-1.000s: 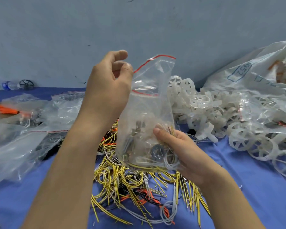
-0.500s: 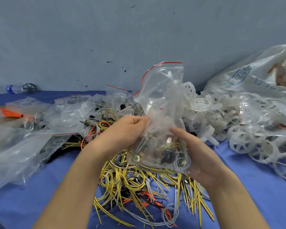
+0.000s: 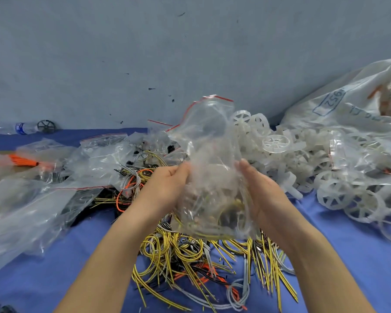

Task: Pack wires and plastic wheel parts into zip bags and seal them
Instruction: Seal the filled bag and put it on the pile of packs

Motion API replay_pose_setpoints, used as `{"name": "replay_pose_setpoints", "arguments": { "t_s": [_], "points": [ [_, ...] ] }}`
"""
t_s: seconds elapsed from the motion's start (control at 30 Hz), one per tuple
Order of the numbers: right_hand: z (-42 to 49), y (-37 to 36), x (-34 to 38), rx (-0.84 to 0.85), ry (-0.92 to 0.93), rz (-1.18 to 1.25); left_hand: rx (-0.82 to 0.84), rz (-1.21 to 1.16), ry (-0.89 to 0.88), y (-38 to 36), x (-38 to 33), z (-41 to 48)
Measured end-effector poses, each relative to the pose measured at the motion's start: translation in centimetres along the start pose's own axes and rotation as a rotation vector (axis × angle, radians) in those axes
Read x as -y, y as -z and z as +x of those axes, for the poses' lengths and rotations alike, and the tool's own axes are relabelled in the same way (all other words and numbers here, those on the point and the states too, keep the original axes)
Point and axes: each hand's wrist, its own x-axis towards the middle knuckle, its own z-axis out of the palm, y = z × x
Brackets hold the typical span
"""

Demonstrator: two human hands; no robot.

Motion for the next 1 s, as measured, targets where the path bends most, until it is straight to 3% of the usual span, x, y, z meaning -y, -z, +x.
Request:
{"name": "replay_pose_setpoints", "arguments": {
  "t_s": [0.23, 0.47, 0.7, 0.83, 1.0],
  "points": [
    [0.4, -0.9, 1.5, -0.082, 0.334, -0.027, 0.076, 0.132, -0.063, -1.3, 0.0, -1.2],
    [0.0, -1.2, 3.3, -0.254, 0.425, 0.040, 0.070, 0.218, -0.148, -0.9, 0.4, -1.8],
    [-0.9, -1.7, 5.3, -0.285, 0.503, 0.083, -0.005, 0.092, -0.338, 1.6, -0.4, -1.8],
    [-0.9, -2.2, 5.3, -0.269, 0.534, 0.005, 0.057, -0.118, -0.494, 2.5, -1.3, -2.2],
    [-0.9, -1.9, 4.9, -0.310, 0.492, -0.006, 0.203, -0.028, -0.616, 2.8, -2.2, -3.6]
  ]
}}
